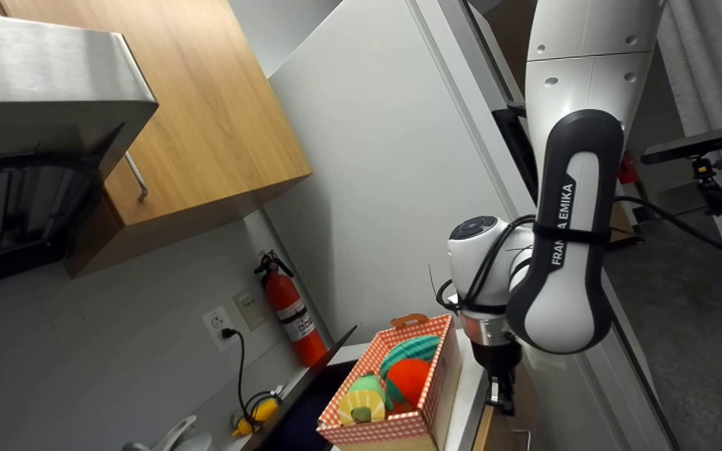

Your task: Remove a piece of watermelon plush toy from the open drawer, put the watermelon in the carton box and then close the drawer

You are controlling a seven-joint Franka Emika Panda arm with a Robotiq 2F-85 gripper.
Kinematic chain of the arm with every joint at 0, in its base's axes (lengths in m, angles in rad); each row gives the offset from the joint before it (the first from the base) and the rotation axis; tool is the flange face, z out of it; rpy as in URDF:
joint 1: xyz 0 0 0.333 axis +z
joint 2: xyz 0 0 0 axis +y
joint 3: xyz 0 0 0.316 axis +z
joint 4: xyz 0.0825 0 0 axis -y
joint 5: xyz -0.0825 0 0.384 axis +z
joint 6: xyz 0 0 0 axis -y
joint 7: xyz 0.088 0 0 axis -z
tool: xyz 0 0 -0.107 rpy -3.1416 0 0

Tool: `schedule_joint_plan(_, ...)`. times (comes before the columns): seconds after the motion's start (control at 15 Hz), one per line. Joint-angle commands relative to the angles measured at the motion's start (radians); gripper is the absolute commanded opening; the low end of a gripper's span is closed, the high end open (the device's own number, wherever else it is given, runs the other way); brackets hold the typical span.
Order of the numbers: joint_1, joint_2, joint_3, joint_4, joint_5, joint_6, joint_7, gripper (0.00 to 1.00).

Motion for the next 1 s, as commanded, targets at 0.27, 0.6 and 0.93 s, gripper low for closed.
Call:
schedule_joint_plan(0.27,0.041,0.029,-0.043,0.036,0.012,0.076,-0.018,0.0)
schedule_joint_plan(0.6,0.065,0.013,-0.073,0.017,0.006,0.103,-0.008,0.0)
schedule_joint_plan(0.93,0.085,-0.016,-0.097,-0.012,0.015,0.091,0.007,0.0)
